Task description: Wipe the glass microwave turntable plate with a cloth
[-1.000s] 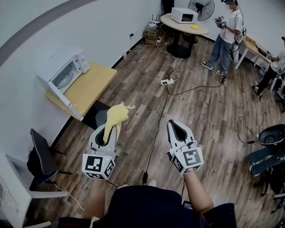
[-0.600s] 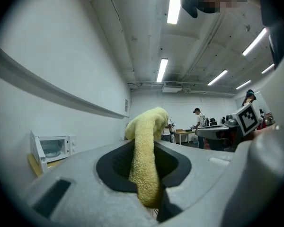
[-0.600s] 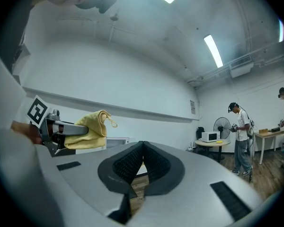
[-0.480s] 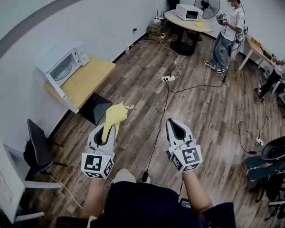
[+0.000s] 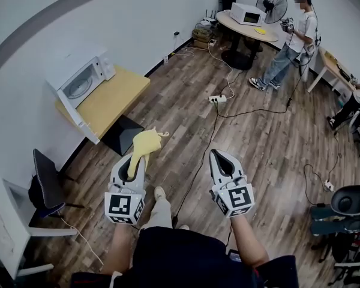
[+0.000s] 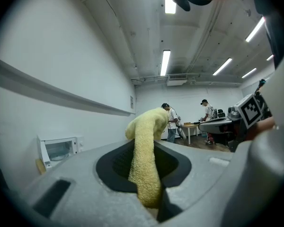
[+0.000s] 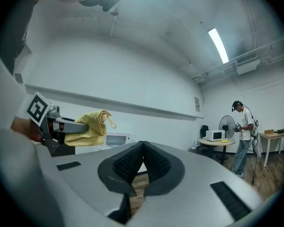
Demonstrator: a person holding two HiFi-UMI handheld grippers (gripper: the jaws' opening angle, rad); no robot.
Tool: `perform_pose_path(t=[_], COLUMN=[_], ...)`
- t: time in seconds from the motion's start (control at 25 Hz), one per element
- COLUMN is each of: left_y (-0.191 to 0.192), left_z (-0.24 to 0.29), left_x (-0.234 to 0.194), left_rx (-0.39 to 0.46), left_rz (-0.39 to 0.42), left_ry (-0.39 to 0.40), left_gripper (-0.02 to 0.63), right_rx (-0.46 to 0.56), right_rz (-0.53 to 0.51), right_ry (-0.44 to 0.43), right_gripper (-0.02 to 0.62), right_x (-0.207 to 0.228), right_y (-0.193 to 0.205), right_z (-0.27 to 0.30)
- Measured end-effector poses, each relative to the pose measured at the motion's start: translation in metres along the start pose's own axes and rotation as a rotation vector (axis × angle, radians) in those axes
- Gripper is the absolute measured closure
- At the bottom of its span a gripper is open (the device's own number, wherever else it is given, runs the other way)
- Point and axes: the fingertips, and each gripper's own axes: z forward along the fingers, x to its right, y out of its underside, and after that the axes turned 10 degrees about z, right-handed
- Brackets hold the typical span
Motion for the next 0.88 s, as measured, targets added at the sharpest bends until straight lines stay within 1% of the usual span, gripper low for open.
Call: perform_pose_path(t=[0.32, 0.52, 0.64, 0.88], left_y=[0.014, 0.017, 0.022, 0.036], left_z=[0.073, 0.115, 0.137, 0.172], left_x=[-0.057, -0.099, -0.131, -0.184], left_rx=[-0.002, -0.004, -0.011, -0.023], left_rz=[-0.016, -0.059, -0.070, -0.080], left_ry=[-0.003, -0.014, -0.031, -0.033], left_gripper=[0.537, 0.537, 0.537, 0.537], right_rx=[-0.020, -0.025, -0.027, -0.036], right_rz=[0.001, 0.007, 0.017, 0.015], right_ry=[-0.014, -0.012, -0.013, -0.022], right_gripper=[0.586, 0.586, 0.586, 0.586], right_x=[0.018, 0.028, 0.030, 0.025], right_y=[0.003, -0.006, -0.009, -0.011], right_z=[0.096, 0.152, 0.189, 0.258])
